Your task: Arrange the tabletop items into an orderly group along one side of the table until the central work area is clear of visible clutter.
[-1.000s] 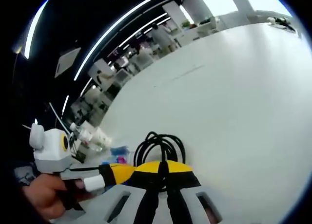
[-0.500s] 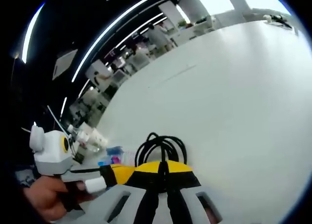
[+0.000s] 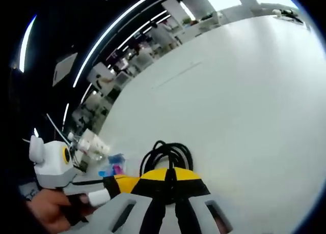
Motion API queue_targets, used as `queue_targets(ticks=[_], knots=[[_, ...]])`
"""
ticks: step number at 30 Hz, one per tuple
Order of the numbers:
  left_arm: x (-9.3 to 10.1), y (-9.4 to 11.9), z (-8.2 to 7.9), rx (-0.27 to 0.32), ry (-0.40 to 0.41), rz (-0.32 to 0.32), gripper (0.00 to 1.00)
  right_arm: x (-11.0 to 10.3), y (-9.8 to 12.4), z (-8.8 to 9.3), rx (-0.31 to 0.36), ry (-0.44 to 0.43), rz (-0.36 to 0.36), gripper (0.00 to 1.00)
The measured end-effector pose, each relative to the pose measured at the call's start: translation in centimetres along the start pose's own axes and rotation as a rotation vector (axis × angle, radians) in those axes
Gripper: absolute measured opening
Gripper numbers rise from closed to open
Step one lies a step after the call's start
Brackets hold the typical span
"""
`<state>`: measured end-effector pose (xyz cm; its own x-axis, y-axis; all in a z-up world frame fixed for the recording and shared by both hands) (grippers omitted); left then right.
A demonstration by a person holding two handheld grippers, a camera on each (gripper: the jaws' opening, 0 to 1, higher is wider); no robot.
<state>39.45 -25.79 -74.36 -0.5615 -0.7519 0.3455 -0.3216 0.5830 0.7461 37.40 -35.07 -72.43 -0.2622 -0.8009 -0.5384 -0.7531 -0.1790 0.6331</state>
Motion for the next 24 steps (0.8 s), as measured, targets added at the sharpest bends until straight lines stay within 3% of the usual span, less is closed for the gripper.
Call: queue_targets(ticks=[8,11,24], knots=[[-0.1,-0.1,-0.1,-0.001,0.012,0.012,0.01,0.4,-0.4,0.1,-0.012,0.028,0.017,0.00],[-0.1,0.2,-0.1,-0.003,-0.002,0.017,0.00,0.5,-0.3,0.0,-0.003,0.130,0.030,0.02],[-1.3,2.4,0.1,0.038,0.046,0.007,0.04,0.7,0.4,-0.5,0.001,0.211,0.068,0.10]])
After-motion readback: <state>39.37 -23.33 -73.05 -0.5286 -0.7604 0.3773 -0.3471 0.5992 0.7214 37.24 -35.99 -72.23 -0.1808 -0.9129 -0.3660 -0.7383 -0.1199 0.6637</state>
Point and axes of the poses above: the point that each gripper's makers call its tool centre point, and the gripper's own axes: y roughly backward along the fingers, x roughly to its right, z roughly out of its underside, the point moved 1 cm from there along y, roughly backward along the fingers, and after that the axes turned 5 degrees about z, right-handed, at the moved point
